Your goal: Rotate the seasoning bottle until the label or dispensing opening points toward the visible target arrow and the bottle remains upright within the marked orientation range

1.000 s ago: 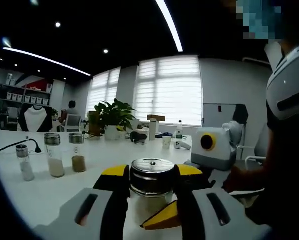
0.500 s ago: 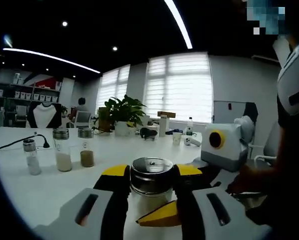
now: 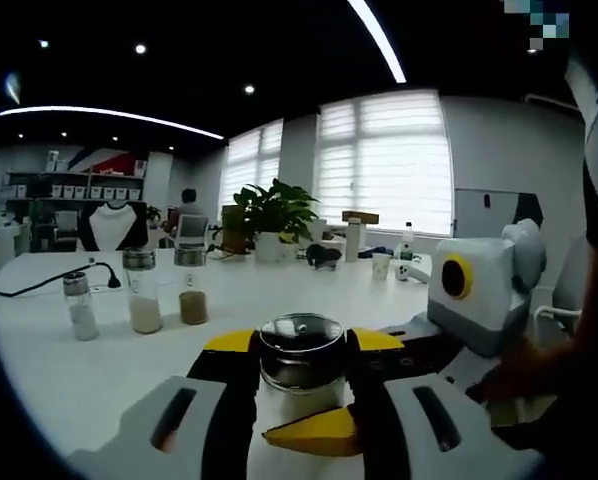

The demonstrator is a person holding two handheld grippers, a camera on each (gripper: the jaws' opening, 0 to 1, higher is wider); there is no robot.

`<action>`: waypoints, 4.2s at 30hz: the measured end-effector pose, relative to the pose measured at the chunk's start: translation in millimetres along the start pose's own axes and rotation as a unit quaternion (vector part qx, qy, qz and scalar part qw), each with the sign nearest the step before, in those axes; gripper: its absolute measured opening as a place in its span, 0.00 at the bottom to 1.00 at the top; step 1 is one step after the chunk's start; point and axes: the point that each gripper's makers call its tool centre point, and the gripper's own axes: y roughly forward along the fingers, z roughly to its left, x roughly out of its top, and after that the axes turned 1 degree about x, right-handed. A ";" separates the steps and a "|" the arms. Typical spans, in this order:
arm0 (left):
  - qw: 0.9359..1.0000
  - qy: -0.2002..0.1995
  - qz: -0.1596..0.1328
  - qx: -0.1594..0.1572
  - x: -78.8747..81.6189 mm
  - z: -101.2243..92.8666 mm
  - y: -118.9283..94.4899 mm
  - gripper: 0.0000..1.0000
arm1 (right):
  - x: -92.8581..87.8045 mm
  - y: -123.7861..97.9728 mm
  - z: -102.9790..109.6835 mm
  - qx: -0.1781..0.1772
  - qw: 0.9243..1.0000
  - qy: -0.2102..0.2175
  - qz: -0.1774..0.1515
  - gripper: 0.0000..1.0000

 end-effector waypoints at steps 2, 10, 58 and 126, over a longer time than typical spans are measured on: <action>1.000 -0.003 -0.001 0.008 0.3 1.0 0.1 0.37 | 0.6 0.0 0.1 0.000 1.000 0.001 -0.005 0.33; 0.998 -0.021 0.000 0.052 -4.5 5.2 0.5 0.37 | 2.4 -0.1 1.1 -0.026 0.999 -0.042 -0.006 0.33; 0.999 -0.031 -0.038 0.014 11.1 5.3 -10.8 0.36 | 20.3 -2.3 2.8 0.016 0.998 -0.034 -0.044 0.32; 0.987 0.046 -0.022 -0.152 9.2 -17.2 -23.6 0.35 | 17.9 0.2 28.1 0.094 0.994 -0.036 -0.043 0.34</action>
